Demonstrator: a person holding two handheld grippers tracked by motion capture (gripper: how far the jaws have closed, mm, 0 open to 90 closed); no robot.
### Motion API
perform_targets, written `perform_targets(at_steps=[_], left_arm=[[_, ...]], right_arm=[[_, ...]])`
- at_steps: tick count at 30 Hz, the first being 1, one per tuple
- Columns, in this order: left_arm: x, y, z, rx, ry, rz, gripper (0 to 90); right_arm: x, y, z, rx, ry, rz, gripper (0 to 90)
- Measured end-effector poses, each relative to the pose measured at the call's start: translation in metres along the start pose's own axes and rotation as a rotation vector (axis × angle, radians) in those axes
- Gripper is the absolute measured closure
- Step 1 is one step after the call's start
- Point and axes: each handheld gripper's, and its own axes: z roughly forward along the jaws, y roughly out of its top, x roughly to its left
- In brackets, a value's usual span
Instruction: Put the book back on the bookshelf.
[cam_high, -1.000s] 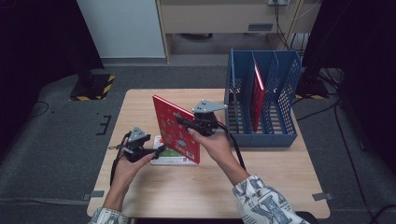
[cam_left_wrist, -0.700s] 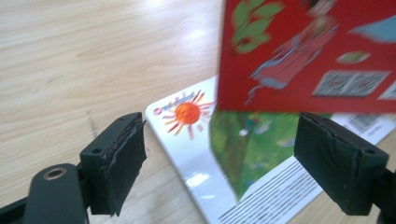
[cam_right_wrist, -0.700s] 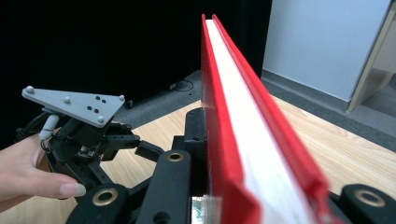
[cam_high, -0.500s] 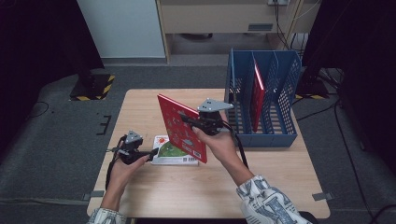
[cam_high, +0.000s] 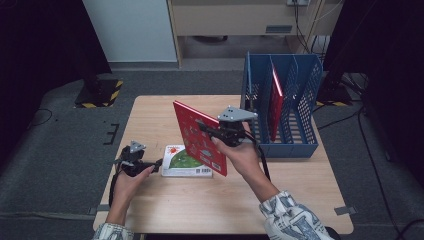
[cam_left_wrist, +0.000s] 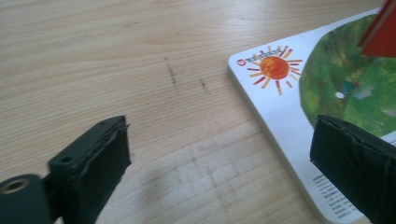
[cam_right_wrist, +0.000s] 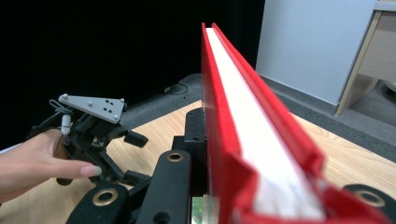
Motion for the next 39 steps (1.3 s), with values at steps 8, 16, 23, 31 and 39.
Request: perform_targets(at_steps=[8, 16, 23, 31, 39], left_arm=[[0.012, -0.008, 0.001, 0.019, 0.027, -0.039, 4.6], [0.014, -0.011, 0.003, 0.044, 0.042, -0.033, 4.9], [0.016, -0.013, 0.004, 0.058, 0.056, -0.043, 5.4], [0.017, -0.015, 0.007, 0.08, 0.07, -0.042, 5.5], [0.014, -0.015, 0.011, 0.093, 0.07, -0.029, 5.5]], right_arm=[[0.0, -0.002, -0.019, -0.001, -0.005, -0.01, 79.5], [-0.005, -0.005, -0.036, 0.0, -0.028, -0.001, 79.5], [-0.009, -0.008, -0.049, -0.005, -0.039, 0.005, 79.5], [-0.013, -0.012, -0.07, -0.018, -0.046, 0.025, 79.5], [-0.012, -0.016, -0.092, -0.034, -0.062, 0.026, 79.5]])
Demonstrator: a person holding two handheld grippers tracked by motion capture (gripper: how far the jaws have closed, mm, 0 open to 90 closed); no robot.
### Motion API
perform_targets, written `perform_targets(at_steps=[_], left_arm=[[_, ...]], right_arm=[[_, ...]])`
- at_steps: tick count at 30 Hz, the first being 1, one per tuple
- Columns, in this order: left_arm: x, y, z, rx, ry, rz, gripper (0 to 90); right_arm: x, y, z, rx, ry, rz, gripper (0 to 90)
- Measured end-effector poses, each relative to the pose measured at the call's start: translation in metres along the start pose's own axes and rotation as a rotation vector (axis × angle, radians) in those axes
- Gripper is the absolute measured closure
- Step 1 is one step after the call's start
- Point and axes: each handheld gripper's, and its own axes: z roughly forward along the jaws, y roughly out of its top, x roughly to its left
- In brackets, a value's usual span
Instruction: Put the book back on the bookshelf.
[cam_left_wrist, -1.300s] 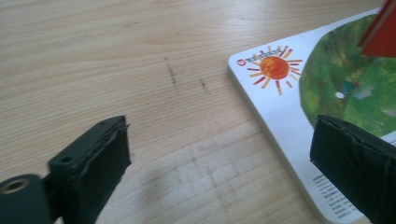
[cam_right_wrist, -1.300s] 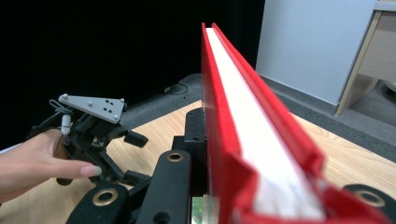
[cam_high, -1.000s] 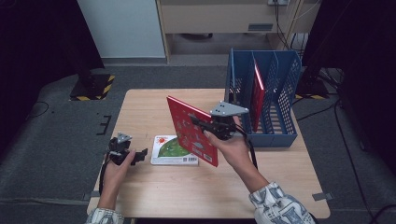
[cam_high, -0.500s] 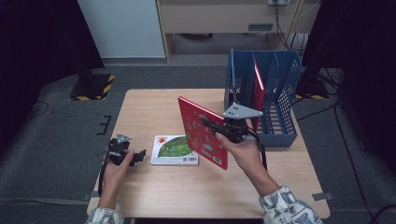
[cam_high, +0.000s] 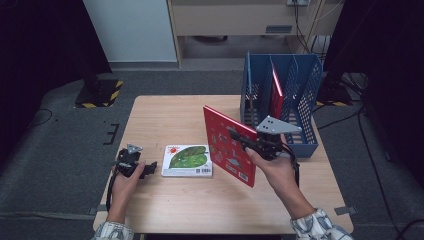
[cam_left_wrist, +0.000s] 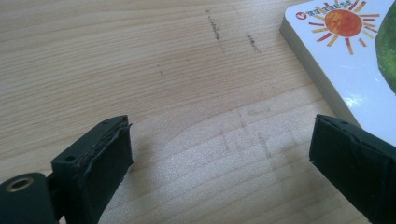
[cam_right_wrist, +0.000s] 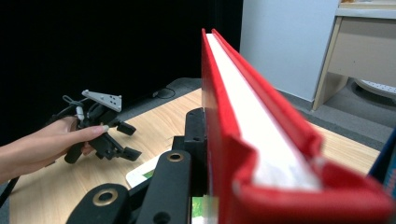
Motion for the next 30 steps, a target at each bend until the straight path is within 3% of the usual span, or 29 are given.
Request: perform_targets(at_steps=[13, 30], left_arm=[[0.003, -0.003, 0.0, 0.009, 0.013, -0.004, 5.3], [0.005, -0.005, 0.002, 0.004, 0.01, -0.028, 4.8]], right_arm=[[-0.007, -0.007, -0.025, -0.013, -0.027, 0.003, 79.5], [-0.01, -0.015, -0.071, -0.031, -0.076, 0.002, 79.5]])
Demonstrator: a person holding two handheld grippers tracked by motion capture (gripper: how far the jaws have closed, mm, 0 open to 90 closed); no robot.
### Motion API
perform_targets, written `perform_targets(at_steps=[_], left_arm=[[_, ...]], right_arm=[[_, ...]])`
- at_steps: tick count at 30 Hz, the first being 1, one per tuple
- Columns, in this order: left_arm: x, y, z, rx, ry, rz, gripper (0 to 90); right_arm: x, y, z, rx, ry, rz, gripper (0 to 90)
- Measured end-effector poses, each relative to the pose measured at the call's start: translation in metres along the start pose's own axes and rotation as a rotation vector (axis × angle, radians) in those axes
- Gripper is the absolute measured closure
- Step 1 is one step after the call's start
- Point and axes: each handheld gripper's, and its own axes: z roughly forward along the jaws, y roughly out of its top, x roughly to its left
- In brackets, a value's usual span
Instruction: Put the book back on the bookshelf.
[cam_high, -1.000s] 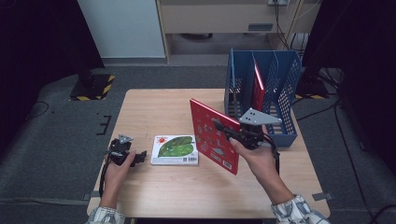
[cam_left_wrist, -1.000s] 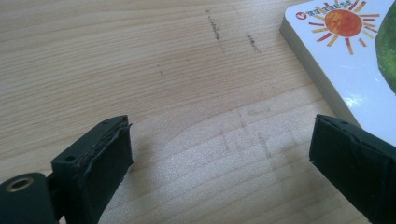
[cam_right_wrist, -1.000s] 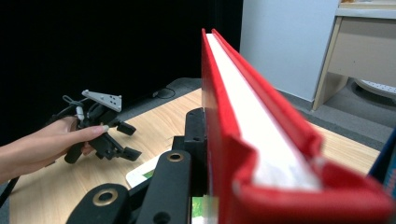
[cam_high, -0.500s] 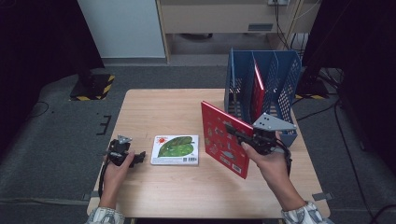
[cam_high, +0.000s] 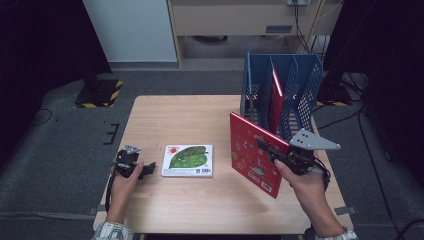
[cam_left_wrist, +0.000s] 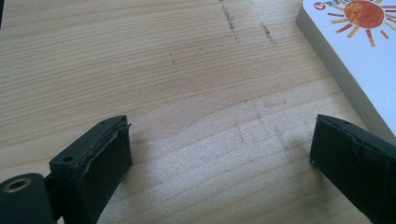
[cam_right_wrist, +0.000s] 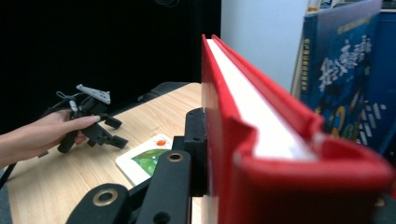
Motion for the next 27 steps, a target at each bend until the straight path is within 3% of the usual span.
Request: perform_targets(at_steps=[17, 27], left_arm=[[0.001, -0.002, 0.001, -0.012, -0.003, 0.005, 3.2], [0.001, -0.002, 0.001, -0.018, -0.003, 0.005, 2.6]], right_arm=[[-0.014, -0.004, -0.034, -0.023, -0.068, 0.032, 79.4], [-0.03, -0.002, -0.056, -0.05, -0.15, 0.053, 79.4]])
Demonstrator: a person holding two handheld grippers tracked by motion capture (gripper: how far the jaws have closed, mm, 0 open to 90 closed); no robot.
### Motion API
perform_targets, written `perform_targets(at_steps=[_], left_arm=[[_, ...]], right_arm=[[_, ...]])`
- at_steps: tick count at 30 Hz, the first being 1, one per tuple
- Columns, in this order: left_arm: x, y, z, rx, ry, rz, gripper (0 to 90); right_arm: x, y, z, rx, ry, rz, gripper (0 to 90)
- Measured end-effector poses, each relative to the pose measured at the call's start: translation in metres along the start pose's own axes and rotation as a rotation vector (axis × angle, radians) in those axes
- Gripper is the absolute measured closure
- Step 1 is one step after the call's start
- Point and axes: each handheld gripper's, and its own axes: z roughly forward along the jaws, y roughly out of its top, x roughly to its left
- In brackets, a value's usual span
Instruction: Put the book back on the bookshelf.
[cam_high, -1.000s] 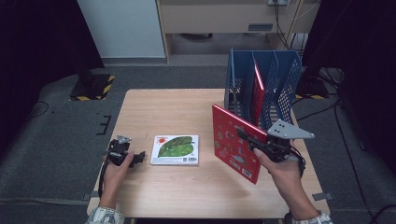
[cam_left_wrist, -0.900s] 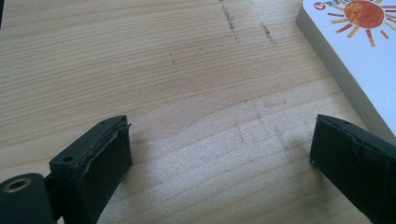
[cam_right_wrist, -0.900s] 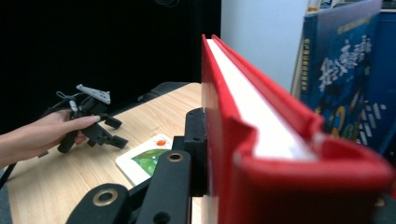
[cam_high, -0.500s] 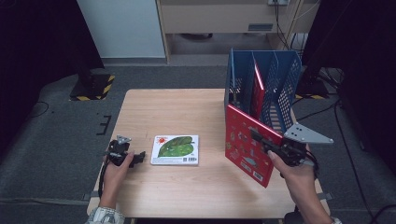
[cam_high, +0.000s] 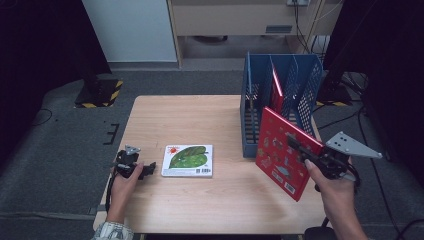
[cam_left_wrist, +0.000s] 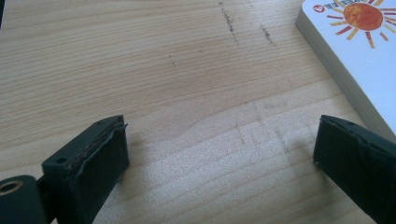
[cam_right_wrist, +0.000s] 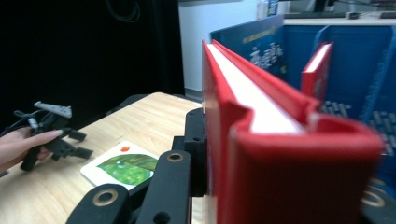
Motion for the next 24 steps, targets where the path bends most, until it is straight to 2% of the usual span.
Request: perform_targets(at_steps=[5, 19, 24], left_arm=[[0.0, 0.0, 0.0, -0.003, 0.0, 0.0, 2.4], [0.0, 0.0, 0.001, -0.007, -0.001, 0.002, 2.2], [0.0, 0.0, 0.001, -0.008, -0.001, 0.002, 2.2]], right_arm=[[-0.008, 0.007, -0.008, -0.014, -0.039, 0.011, 79.5], [-0.024, 0.027, -0.016, -0.021, -0.135, 0.016, 79.4], [-0.028, 0.029, -0.018, -0.009, -0.162, 0.02, 79.4]])
